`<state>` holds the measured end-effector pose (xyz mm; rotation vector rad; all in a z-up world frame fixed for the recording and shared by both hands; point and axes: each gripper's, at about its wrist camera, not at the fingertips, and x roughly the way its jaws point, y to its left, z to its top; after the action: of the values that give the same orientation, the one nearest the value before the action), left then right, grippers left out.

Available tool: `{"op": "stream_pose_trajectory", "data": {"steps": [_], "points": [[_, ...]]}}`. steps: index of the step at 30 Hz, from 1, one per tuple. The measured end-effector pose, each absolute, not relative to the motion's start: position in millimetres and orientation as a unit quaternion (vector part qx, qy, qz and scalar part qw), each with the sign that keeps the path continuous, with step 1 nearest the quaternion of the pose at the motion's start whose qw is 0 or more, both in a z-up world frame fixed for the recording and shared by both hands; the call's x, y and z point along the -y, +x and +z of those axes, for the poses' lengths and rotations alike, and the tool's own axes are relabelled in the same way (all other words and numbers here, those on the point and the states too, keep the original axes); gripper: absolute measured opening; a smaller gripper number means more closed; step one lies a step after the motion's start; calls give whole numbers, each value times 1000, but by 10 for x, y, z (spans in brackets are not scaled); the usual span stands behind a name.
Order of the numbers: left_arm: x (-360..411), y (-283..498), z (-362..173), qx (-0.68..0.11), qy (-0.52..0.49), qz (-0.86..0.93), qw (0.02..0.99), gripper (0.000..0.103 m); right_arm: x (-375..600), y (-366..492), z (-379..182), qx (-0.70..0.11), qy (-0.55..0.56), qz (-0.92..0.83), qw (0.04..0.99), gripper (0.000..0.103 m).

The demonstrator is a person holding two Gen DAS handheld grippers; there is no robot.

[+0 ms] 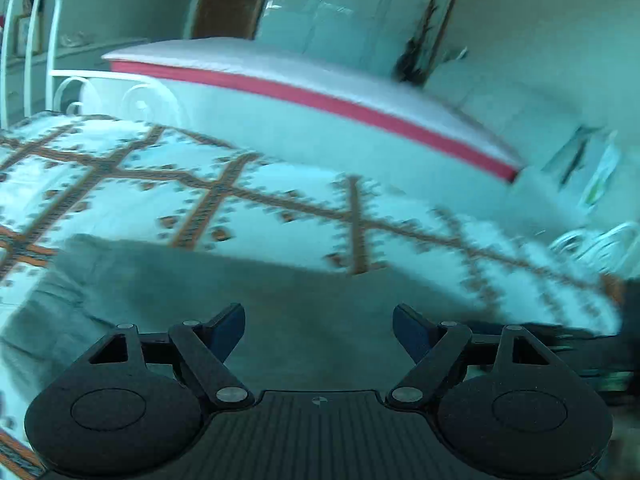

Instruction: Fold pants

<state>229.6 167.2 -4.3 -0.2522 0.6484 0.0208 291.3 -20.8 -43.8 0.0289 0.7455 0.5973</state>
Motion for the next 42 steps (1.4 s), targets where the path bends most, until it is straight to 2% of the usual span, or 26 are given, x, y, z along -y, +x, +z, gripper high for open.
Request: {"op": "stream_pose_trajectory", "data": {"steps": [7,11,12,15,17,25,28,29,30,31,33,34,36,38,40,42], "points": [[-1766,2458,-210,-330,-99,34,938,81,-62,2817,-491,-361,27,309,880,54],[-1936,2580,-406,-355,-77,109,925,81,-229,2835,-616,-379,-52,300,874,53],[-2031,2590,-435,-357,-96,131,920,81,-198,2879,-645,-384,-60,270,881,53],[-2012,2565,-282,-300,-203,-22,932,81,60,2972,-586,-378,4,247,892,52],[-1857,2623,-277,-293,-217,-64,929,81,182,2960,-503,-355,46,265,895,52],[-1620,2839,-394,-317,-147,-45,936,81,171,3074,-464,-340,68,266,899,52],[-1875,2975,-636,-368,-127,25,921,81,-44,3175,-562,-352,45,293,888,51],[-1953,2982,-729,-376,-108,50,919,78,-163,3243,-635,-373,21,300,878,49],[-2019,2963,-754,-375,-101,55,920,63,-274,3323,-729,-397,-10,287,872,44],[-2059,2943,-700,-370,-106,55,921,62,-302,3360,-752,-391,-19,274,879,39],[-2070,2896,-532,-344,-105,61,931,63,-304,3396,-652,-378,-1,252,891,38],[-2063,2887,-476,-334,-90,69,936,64,-311,3368,-585,-356,4,247,901,42],[-2117,2955,-571,-354,-71,98,927,65,-348,3339,-557,-325,4,267,907,42],[-2131,2946,-724,-366,-60,89,924,65,-426,3511,-762,-382,-34,242,891,43],[-1979,2914,-686,-359,4,90,929,66,-191,3552,-721,-373,13,232,898,41],[-1901,2854,-572,-352,4,74,933,73,121,3448,-560,-356,49,202,911,43]]}}
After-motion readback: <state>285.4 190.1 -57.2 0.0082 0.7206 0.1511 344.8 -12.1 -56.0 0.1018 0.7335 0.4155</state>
